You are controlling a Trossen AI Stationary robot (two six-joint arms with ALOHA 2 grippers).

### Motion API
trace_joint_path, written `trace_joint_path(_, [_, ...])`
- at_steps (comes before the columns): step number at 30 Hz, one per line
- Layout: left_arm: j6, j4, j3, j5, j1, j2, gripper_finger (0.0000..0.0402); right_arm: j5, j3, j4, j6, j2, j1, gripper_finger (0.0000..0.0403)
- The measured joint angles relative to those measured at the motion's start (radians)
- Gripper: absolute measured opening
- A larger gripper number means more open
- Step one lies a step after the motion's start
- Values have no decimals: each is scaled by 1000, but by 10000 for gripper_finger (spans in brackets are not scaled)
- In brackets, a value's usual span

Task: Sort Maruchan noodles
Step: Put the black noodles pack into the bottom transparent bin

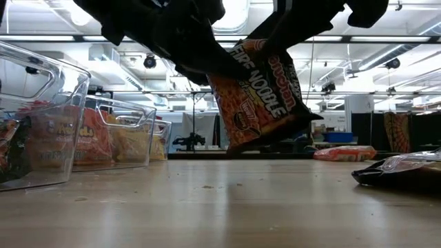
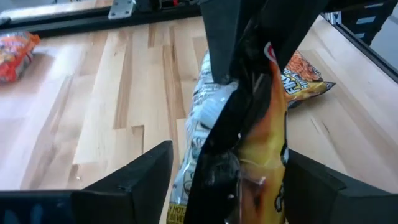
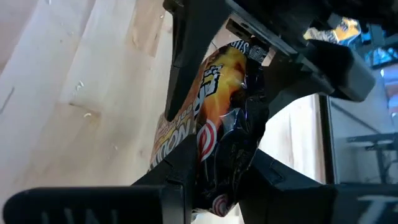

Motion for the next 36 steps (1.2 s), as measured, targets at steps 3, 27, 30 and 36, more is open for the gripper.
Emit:
trace_joint_path(3, [-31,0,1,0,0,0,213,0,0,0,-32,0,0,77])
trace_joint_path(27, [-101,-68,13,-18,0,-17,103,-132,122,-283,510,-28,26,136])
trace_joint_path(30, [-101,-72,13,-49,1,-46,94,-132,112,-340,592,-28,56,145])
trace_joint_path(36, [-154,-149,12,-180,1,-129,102,-125,84,-351,586,-28,101,150])
